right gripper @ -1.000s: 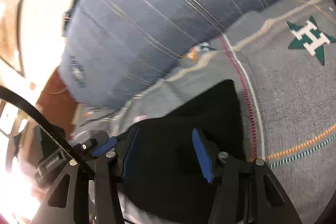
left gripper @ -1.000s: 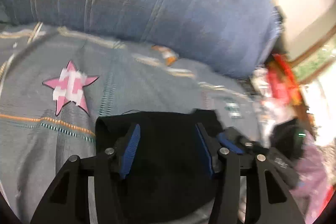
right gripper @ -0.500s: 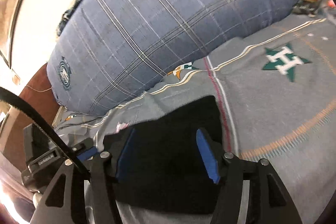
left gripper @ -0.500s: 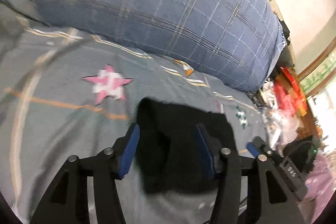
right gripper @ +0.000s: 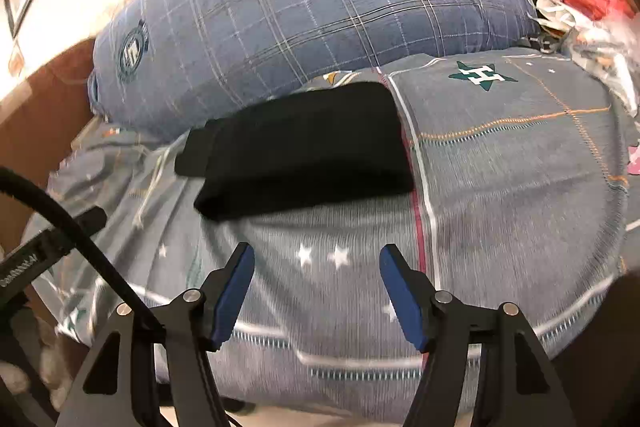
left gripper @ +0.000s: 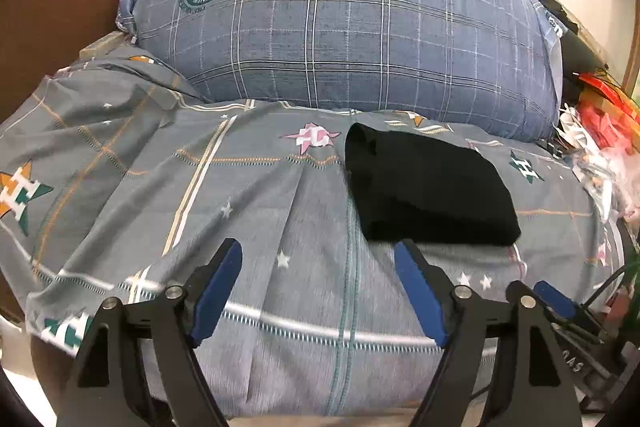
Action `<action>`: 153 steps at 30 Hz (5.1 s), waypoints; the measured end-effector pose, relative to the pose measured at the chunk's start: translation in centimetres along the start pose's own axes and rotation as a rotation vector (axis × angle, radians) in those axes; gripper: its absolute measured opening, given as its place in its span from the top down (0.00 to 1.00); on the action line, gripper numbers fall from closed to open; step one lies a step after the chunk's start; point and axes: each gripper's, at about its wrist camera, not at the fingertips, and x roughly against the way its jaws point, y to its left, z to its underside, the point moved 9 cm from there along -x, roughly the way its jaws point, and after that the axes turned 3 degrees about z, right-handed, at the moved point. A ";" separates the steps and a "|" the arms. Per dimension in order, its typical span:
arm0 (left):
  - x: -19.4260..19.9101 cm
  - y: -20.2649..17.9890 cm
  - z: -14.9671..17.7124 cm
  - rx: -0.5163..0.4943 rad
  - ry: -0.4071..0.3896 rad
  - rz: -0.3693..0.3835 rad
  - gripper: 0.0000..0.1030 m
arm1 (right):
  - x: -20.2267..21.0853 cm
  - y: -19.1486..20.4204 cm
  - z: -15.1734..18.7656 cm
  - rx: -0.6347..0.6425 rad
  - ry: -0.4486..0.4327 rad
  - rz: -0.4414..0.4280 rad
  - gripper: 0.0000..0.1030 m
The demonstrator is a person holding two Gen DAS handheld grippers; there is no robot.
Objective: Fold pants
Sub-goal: 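Open both grippers and pull back from the folded black pants, then grasp the folded pants' end with the left gripper while the right gripper pinches beside it, then lay the pants down and open both grippers, pulling back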
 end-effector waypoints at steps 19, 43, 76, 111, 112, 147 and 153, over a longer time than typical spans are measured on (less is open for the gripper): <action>2.5 -2.8 1.4 -0.099 -0.032 -0.021 0.21 | 1.2 2.0 1.8 0.090 -0.018 0.039 0.27; 1.1 -2.4 2.6 -0.108 0.029 -0.044 0.21 | 0.2 1.9 2.6 0.090 0.022 0.056 0.25; -2.8 -0.5 1.1 0.063 0.158 0.151 0.21 | -0.9 0.0 2.7 0.025 0.068 0.041 0.23; -16.5 -5.7 -9.1 0.228 0.338 0.582 0.36 | -10.3 -1.7 -16.6 -0.145 0.095 -0.308 0.73; -16.9 -5.5 -9.4 0.232 0.339 0.573 0.36 | -10.2 -1.6 -17.3 -0.136 0.081 -0.303 0.73; -17.1 -3.4 -10.7 0.252 0.326 0.458 0.30 | -13.5 -2.1 -17.4 -0.112 0.045 -0.163 0.34; -10.2 -0.7 -7.5 0.199 0.218 0.302 0.30 | -6.8 0.3 -12.2 -0.011 -0.010 -0.160 0.29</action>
